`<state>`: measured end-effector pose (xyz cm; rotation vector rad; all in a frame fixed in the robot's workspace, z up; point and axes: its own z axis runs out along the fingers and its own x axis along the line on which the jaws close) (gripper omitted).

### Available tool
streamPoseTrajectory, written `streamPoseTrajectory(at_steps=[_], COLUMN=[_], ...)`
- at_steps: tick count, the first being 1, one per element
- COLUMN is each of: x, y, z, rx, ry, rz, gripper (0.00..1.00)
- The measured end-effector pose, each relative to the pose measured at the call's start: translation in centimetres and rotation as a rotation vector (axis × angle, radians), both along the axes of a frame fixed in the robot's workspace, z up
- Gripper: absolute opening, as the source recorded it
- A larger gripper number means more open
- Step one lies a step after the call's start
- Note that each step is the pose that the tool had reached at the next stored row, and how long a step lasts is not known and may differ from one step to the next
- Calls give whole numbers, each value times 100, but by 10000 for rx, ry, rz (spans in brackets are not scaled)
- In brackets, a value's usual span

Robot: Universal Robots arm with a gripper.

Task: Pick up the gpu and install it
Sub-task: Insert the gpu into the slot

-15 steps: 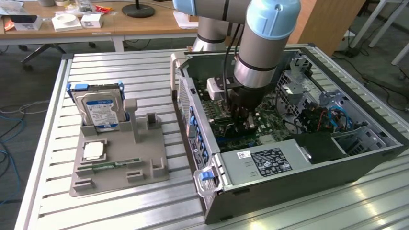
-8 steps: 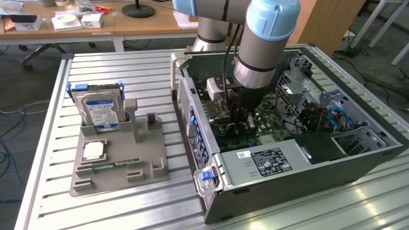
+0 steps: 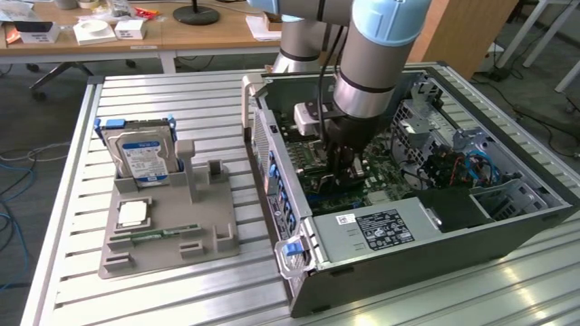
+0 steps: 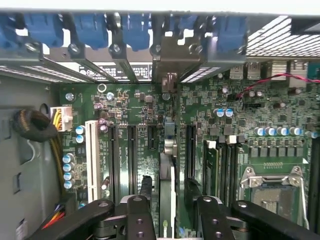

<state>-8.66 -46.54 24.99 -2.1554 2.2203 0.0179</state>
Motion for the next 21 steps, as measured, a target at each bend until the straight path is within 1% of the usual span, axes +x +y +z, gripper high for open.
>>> streamPoseTrajectory(at_steps=[5,8,17,21], x=[0,0,0,0], y=[0,0,0,0], z=[192,307,634,749], rx=[0,0,-1,-1], ry=[-1,-14,-79,-106], rz=[0,1,0,0], gripper=[39,39,39,39])
